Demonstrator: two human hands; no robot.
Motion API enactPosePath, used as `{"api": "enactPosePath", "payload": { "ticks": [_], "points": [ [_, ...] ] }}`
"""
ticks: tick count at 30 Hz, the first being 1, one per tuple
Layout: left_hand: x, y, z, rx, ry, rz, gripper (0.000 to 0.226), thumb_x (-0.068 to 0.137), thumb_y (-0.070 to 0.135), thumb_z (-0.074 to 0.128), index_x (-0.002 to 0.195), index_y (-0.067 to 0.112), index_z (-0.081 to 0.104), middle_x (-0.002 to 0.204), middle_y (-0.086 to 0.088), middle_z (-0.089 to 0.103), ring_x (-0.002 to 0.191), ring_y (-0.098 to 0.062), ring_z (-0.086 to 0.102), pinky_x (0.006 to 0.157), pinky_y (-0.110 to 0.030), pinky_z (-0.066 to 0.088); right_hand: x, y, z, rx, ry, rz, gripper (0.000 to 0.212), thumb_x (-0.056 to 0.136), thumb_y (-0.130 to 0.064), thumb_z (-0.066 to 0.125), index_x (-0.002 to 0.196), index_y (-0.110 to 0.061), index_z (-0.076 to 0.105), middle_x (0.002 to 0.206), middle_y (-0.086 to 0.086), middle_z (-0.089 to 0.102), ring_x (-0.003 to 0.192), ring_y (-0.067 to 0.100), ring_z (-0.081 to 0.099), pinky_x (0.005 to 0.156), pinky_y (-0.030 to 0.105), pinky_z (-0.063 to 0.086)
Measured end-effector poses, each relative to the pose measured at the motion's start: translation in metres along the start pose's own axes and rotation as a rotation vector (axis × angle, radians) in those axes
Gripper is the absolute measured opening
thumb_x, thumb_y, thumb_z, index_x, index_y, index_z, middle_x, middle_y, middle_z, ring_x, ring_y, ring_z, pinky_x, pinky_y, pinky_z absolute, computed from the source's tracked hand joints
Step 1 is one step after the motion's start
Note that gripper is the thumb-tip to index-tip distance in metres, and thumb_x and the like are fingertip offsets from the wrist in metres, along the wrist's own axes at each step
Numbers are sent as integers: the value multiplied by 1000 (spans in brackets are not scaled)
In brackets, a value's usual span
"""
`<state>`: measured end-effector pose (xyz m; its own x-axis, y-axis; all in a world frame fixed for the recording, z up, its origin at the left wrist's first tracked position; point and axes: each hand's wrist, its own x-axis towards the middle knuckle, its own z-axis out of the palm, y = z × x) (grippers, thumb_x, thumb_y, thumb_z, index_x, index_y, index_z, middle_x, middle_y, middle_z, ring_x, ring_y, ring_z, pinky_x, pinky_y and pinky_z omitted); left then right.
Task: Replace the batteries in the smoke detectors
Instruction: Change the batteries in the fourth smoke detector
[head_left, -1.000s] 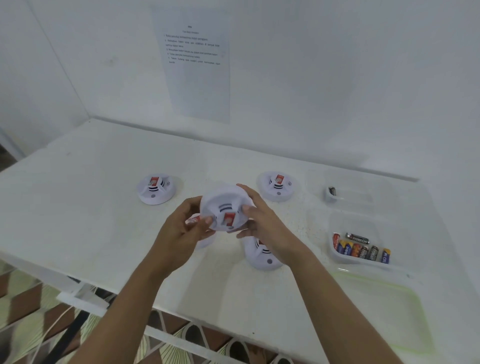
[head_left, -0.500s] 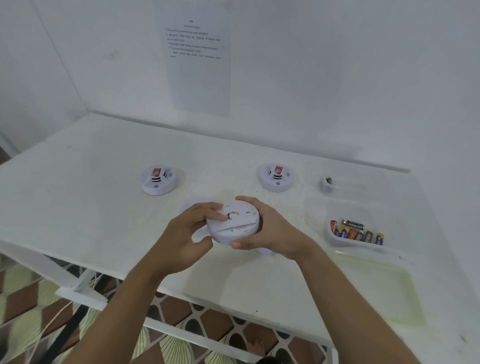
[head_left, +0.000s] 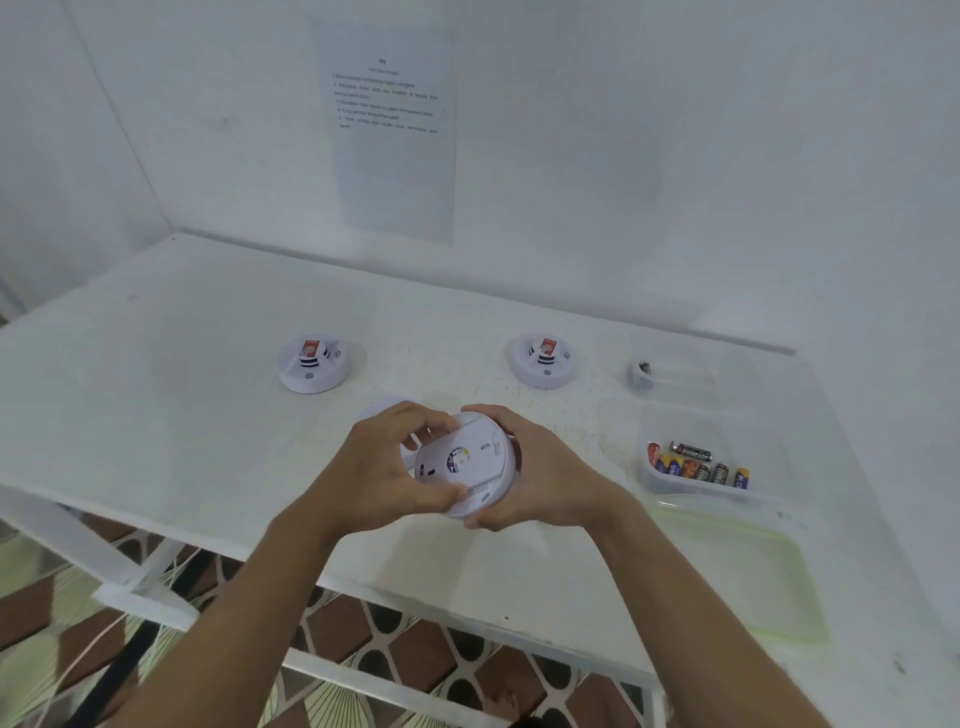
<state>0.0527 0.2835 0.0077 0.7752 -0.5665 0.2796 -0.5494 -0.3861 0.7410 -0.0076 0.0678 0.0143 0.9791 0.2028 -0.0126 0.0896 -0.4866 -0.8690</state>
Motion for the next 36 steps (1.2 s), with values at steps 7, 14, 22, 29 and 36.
{"api": "enactPosePath", "payload": {
  "ticks": [7,14,22,29,36],
  "points": [
    [-1,-2,11,-19,88,-17,57,53,51,77,106,35,62,100,16,63,92,-9,59,71,-13,46,2,2,4,-52,55,-25,94,61,-16,95,139,-33,46,124,-19,60,114,3,59,91,23,55],
    [-8,-16,-3,-40,150,-107,51,55,57,76,102,45,58,103,19,63,91,-6,60,75,-18,52,-2,11,-3,11,134,-15,92,63,-8,91,139,-29,44,125,-14,61,113,4,60,84,17,52],
    [-31,-33,-2,101,-16,-221,69,54,58,75,114,27,62,106,16,58,93,1,55,71,-5,41,-16,26,-8,107,232,30,94,66,1,88,141,-28,40,130,-13,57,120,2,56,88,26,57],
    [-37,-40,10,302,-224,-280,68,67,51,72,126,21,56,116,10,49,102,-7,48,78,-14,34,-27,28,-2,183,270,25,98,65,4,90,144,-24,39,129,-14,59,120,5,57,81,32,61],
    [-36,-31,5,271,-132,-269,52,81,43,75,126,25,57,116,14,51,98,-5,53,78,-18,41,-30,23,7,227,234,20,93,64,9,88,137,-25,41,122,-17,60,117,6,59,75,27,59]
  ]
}}
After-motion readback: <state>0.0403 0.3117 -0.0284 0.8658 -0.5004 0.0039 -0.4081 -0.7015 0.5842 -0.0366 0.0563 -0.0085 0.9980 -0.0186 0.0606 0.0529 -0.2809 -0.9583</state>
